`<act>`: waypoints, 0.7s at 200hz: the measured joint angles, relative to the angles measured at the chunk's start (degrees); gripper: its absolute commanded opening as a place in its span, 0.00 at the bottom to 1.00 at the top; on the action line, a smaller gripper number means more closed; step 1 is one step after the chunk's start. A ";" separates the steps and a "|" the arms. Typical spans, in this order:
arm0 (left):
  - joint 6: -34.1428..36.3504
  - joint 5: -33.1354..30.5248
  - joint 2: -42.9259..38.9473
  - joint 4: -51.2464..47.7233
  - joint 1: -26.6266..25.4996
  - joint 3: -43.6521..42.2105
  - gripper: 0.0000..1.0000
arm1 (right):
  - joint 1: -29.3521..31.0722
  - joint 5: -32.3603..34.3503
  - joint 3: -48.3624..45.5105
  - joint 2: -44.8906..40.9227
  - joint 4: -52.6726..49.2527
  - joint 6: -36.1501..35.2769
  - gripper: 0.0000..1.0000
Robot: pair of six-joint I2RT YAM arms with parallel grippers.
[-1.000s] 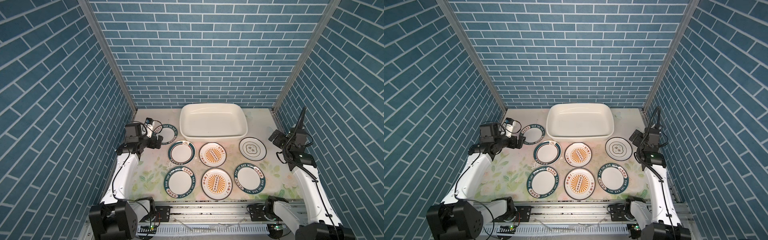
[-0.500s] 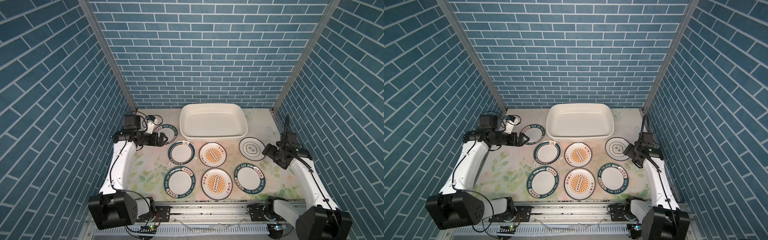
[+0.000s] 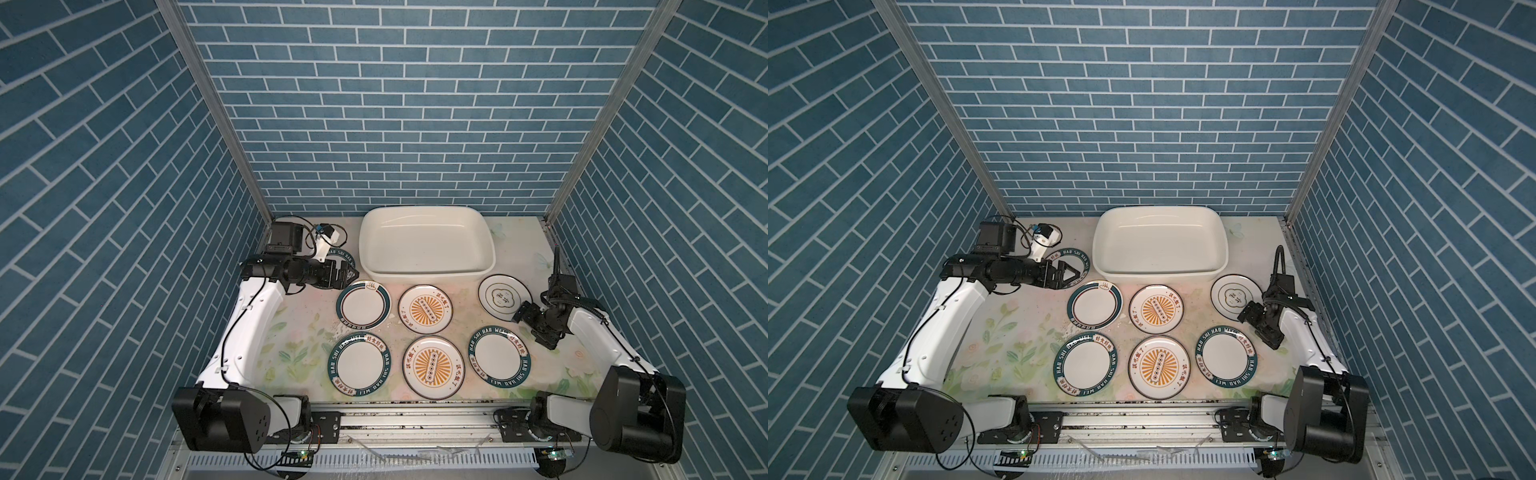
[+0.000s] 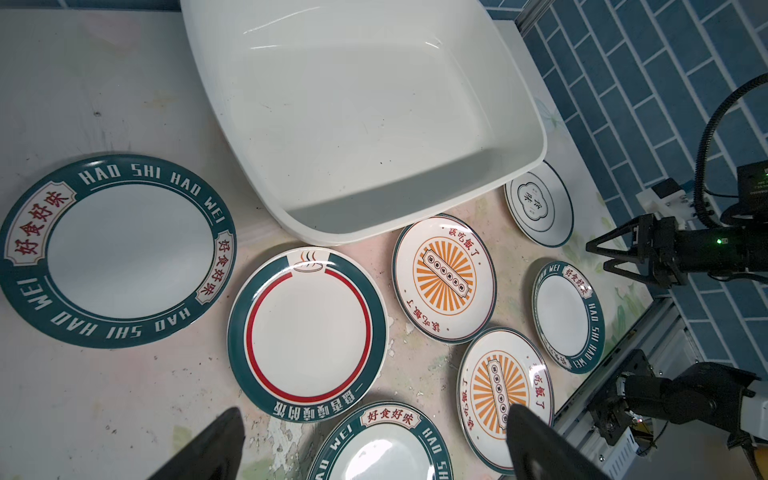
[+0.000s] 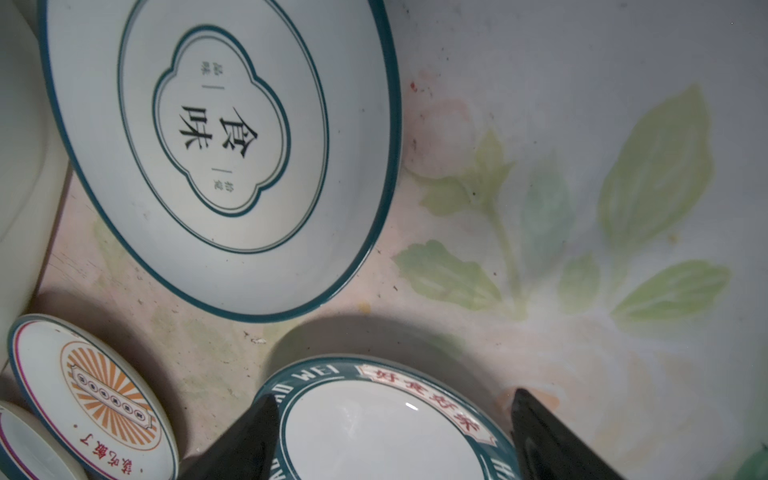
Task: Place the plates into the plastic bin on the countertop
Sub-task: 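Lower the right gripper onto the small white quatrefoil-logo plate's rim while the left arm rises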
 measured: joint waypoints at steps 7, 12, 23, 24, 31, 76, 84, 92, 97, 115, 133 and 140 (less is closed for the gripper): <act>-0.11 -0.02 0.42 0.22 0.00 -0.02 0.99 | -0.74 -0.55 -0.48 0.04 1.18 0.26 0.85; -0.15 -0.07 0.66 0.31 0.00 -0.02 1.00 | -1.38 -0.87 -0.87 0.04 1.97 0.55 0.85; -0.17 -0.15 1.22 0.55 -0.02 -0.02 1.00 | -2.58 -1.53 -1.68 0.04 3.45 1.25 0.83; -0.17 -0.17 1.27 0.57 -0.02 -0.02 1.00 | -2.78 -1.64 -1.81 0.07 3.72 1.38 0.83; -0.17 -0.31 1.49 0.63 -0.04 -0.02 1.00 | -3.50 -2.19 -2.40 0.13 4.90 1.64 0.82; -0.15 -0.94 1.70 0.70 -0.07 -0.02 1.00 | -6.82 -8.26 -5.22 4.02 12.50 4.72 0.74; -0.11 -1.20 1.70 0.70 -0.07 -0.02 1.00 | -7.13 -9.07 -5.60 4.59 13.66 5.18 0.74; -0.11 -1.46 1.70 0.68 -0.07 -0.02 1.00 | -7.45 -9.75 -5.92 5.07 14.82 5.55 0.74; -0.09 -1.64 1.70 0.68 -0.07 -0.02 0.99 | -7.56 -10.16 -6.12 5.29 15.41 5.75 0.74; -0.02 -2.16 1.73 0.68 -0.07 -0.02 1.00 | -8.35 -12.20 -7.54 5.79 18.86 6.58 0.73; 0.09 -2.49 1.70 0.68 -0.07 -0.02 0.99 | -9.33 -14.32 -9.05 5.79 22.14 7.61 0.72; 0.09 -2.60 1.70 0.68 -0.07 -0.02 1.00 | -9.70 -14.97 -9.33 6.01 23.41 8.07 0.72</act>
